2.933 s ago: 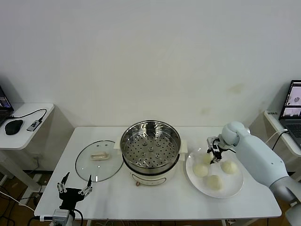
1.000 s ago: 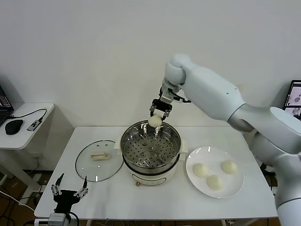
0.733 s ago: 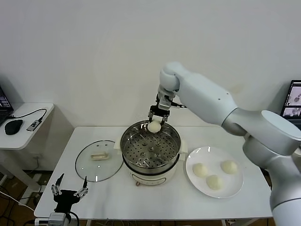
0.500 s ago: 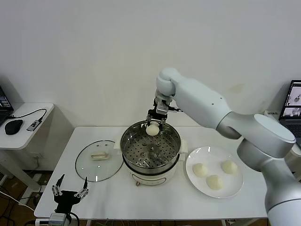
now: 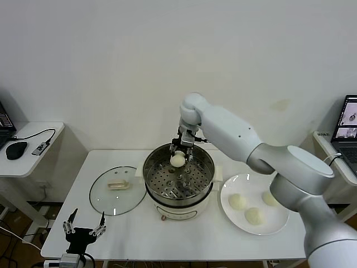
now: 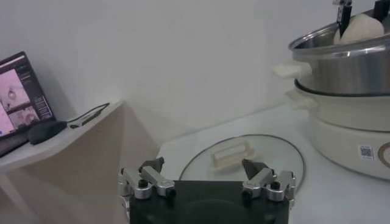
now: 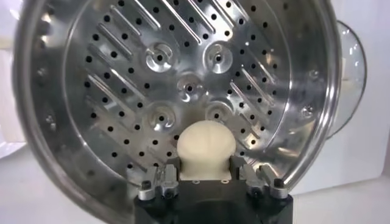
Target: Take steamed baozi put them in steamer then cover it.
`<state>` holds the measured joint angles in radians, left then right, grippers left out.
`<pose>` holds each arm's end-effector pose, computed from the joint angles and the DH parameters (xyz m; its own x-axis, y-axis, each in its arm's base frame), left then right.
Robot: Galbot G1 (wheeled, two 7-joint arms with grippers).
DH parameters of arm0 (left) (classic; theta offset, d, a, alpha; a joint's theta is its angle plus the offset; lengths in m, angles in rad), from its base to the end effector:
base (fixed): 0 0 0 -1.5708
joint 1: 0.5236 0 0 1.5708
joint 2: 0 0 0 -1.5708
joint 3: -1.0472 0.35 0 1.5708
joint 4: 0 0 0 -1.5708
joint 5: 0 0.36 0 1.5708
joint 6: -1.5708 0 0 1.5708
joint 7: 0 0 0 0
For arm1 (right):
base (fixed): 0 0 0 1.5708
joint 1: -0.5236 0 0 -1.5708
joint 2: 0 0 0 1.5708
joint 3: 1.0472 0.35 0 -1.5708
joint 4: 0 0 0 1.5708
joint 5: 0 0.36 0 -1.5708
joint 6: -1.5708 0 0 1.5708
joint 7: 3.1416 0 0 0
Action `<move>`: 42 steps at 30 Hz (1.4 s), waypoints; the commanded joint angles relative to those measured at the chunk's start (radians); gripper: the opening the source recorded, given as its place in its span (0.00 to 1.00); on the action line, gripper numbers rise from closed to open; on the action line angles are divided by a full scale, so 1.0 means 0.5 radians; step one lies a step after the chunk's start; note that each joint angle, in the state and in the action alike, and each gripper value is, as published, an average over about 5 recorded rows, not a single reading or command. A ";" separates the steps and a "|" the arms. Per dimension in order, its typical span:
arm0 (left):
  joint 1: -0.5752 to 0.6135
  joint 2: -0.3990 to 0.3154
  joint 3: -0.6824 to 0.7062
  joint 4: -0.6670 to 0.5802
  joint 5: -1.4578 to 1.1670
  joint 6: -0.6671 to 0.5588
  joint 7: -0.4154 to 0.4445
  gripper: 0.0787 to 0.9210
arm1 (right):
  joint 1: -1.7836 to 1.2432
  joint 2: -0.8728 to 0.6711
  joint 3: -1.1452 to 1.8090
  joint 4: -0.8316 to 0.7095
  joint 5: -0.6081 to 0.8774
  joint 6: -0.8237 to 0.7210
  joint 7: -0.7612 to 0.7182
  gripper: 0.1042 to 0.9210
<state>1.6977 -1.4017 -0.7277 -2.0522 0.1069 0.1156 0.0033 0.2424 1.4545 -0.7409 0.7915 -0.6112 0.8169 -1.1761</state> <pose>0.1458 0.0946 -0.3244 -0.9600 -0.1350 0.2453 -0.0410 0.9344 0.3538 0.6241 0.1726 -0.0999 -0.1640 -0.2059 0.9647 -0.0718 -0.9729 -0.2199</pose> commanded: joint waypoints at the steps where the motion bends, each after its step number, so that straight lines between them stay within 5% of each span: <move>1: -0.007 0.002 0.003 0.018 0.000 -0.002 0.000 0.88 | -0.040 0.024 0.023 -0.063 -0.173 0.000 0.117 0.49; 9: -0.024 0.001 0.010 0.043 0.001 -0.001 0.001 0.88 | -0.041 -0.004 0.002 -0.026 -0.154 -0.126 0.144 0.71; 15: -0.035 0.001 0.009 0.044 0.001 0.005 0.012 0.88 | 0.061 -0.108 0.013 0.117 0.206 -0.346 -0.080 0.87; 21: -0.043 0.014 -0.007 0.045 -0.014 0.027 0.032 0.88 | 0.230 -0.321 -0.040 0.368 0.835 -0.727 -0.299 0.88; 29: -0.071 0.020 -0.002 0.025 -0.060 0.096 0.065 0.88 | 0.517 -1.010 -0.277 1.079 1.528 -1.822 -0.201 0.88; 36: -0.106 0.043 0.007 0.028 -0.121 0.159 0.078 0.88 | 0.575 -1.557 -0.311 1.411 1.649 -2.540 -0.153 0.88; 42: -0.114 0.054 0.016 0.004 -0.150 0.190 0.096 0.88 | 0.438 -1.926 -0.224 1.581 1.462 -2.846 -0.267 0.88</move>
<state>1.6438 -1.3777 -0.7230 -2.0386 0.0526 0.1887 0.0451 0.4640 0.7921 -0.8515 1.3919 0.0589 -0.2444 -1.2751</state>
